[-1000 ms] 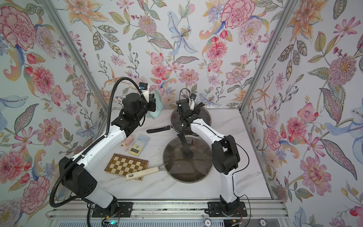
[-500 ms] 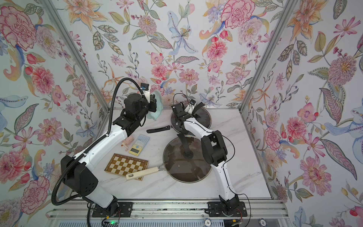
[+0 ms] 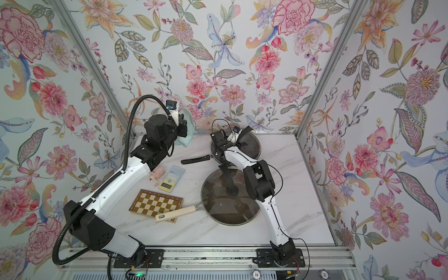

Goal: Wipe the pot lid with a cloth
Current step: Pick up the pot lid from the cooking pot.

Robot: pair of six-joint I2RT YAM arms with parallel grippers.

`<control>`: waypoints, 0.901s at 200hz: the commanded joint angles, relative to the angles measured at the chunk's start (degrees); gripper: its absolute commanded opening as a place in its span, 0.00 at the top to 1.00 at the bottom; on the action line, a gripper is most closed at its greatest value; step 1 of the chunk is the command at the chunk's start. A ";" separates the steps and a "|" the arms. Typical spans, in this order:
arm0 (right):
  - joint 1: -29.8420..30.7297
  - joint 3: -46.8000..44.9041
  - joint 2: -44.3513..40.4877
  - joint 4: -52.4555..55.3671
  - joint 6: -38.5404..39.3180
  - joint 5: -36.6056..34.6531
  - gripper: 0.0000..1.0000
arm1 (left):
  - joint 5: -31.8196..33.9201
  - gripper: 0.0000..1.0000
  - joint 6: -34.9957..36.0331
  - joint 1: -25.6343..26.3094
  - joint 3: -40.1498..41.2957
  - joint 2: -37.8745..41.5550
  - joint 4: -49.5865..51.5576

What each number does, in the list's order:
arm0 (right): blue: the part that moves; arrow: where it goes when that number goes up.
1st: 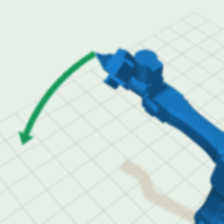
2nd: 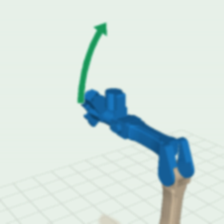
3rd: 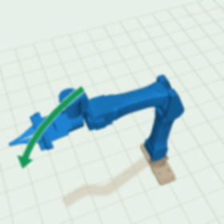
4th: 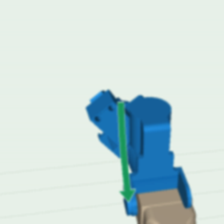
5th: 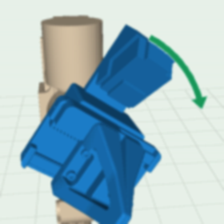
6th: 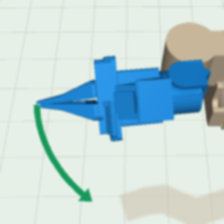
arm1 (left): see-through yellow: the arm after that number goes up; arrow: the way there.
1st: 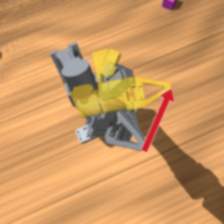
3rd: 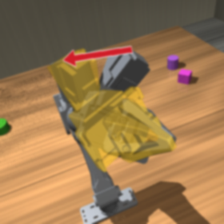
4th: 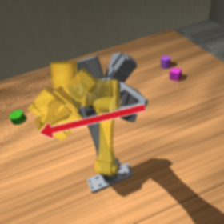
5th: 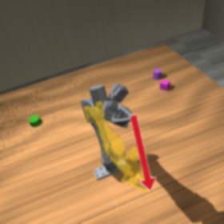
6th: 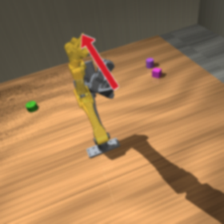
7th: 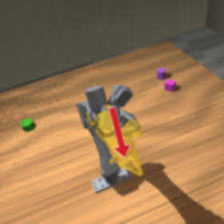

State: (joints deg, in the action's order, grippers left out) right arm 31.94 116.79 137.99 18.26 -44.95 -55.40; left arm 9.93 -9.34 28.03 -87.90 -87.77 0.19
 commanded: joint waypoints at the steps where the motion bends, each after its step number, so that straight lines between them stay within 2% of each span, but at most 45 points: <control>1: 0.05 2.13 2.64 0.72 -0.51 0.85 0.51 | 2.19 1.00 1.13 -0.35 0.87 1.57 0.49; 22: 0.65 1.55 1.68 0.88 -0.23 -1.32 0.57 | 2.19 1.00 0.87 -0.35 1.44 1.89 0.27; 47: 1.02 -0.32 -0.51 0.88 -1.55 -2.87 0.68 | 1.94 1.00 0.62 -0.32 2.33 2.42 -0.23; 70: 1.10 -2.17 -2.47 0.83 -7.19 -4.19 0.75 | 1.29 1.00 0.07 -0.35 3.20 2.77 -0.79; 88: 0.85 -0.42 -2.63 0.84 -11.81 -3.24 0.84 | -0.22 1.00 -0.62 -0.35 3.61 2.86 -0.66; 122: 0.87 1.74 -5.09 -0.55 -12.36 -3.10 0.97 | -1.10 1.00 -2.71 -0.35 7.19 6.26 -0.91; 140: 0.84 -2.65 -9.49 -7.33 -10.84 -2.79 0.98 | -0.43 1.00 -3.52 -0.34 10.43 9.30 -1.42; 161: 1.06 -11.42 -14.59 -28.67 0.13 -2.12 0.98 | 0.51 1.00 -4.01 -0.36 13.08 12.36 -1.18; 180: 1.12 -11.61 -15.71 -40.81 9.20 -1.54 0.97 | 0.53 1.00 -4.00 -0.30 14.36 14.28 -0.83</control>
State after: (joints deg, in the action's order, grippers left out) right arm 32.49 104.71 129.58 2.31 -47.51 -54.96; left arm 9.47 -12.25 28.03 -75.05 -76.66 0.32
